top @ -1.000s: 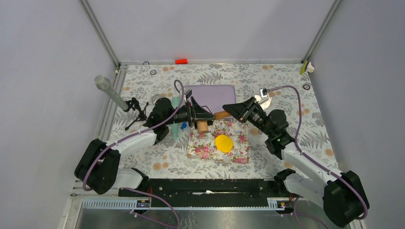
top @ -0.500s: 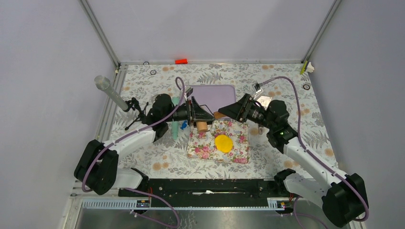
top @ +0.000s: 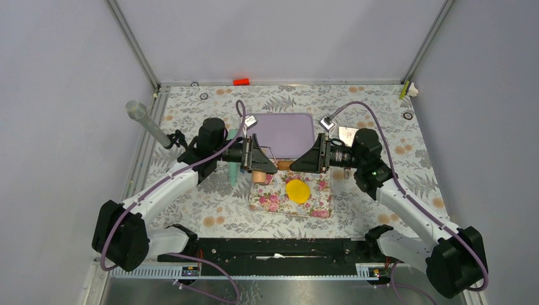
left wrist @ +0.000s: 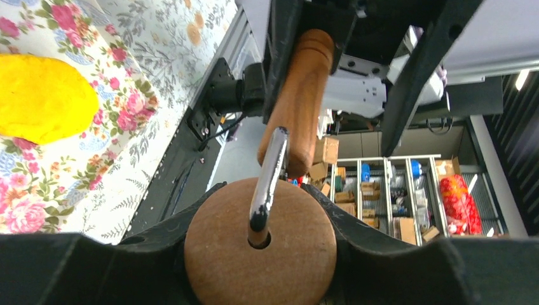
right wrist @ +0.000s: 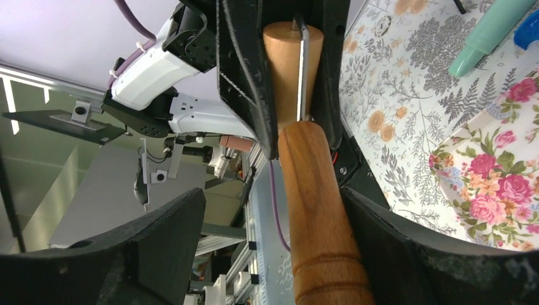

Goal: Roll out the dumpling wrappers from the dough
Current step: Flatten out the dough on the work surface.

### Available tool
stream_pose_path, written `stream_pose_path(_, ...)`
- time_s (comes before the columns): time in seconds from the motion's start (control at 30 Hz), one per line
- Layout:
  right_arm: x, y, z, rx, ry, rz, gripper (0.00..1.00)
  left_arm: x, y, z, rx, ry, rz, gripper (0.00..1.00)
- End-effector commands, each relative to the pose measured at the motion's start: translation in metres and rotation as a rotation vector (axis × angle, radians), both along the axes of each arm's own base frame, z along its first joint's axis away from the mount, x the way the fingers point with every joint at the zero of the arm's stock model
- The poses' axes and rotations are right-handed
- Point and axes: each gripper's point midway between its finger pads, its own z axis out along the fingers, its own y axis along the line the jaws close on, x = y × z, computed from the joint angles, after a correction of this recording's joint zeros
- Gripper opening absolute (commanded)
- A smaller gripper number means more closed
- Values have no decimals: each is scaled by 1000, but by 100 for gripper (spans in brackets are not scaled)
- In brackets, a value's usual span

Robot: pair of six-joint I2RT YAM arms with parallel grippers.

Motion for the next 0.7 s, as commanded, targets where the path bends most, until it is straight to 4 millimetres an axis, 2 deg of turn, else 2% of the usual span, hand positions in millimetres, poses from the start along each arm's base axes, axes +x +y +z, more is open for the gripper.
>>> stream_pose_path(0.0, -6, -1, 21, 48, -57, 68, 83, -19, 4, 40, -88, -150, -101, 0)
stream_pose_path(0.17, -8, 0, 25, 70, -49, 87, 76, -14, 3, 33, -69, -120, -76, 0)
stream_pose_path(0.27, -7, 0, 26, 69, -50, 79, 64, -12, 2, 31, -73, -113, -73, 0)
stream_pose_path(0.37, -6, 0, 26, 72, -50, 72, 47, -11, 1, 30, -69, -105, -72, 0)
stream_pose_path(0.43, -5, 0, 25, 76, -52, 73, 47, -10, 1, 28, -65, -95, -67, 0)
stream_pose_path(0.53, -6, 1, 24, 80, -45, 78, 57, -9, 0, 27, -64, -83, -64, 0)
stream_pose_path(0.6, -6, 0, 24, 82, -49, 75, 56, -9, 0, 27, -66, -85, -64, 0)
stream_pose_path(0.67, -6, 0, 22, 79, -48, 71, 51, -9, 0, 28, -67, -88, -64, 0)
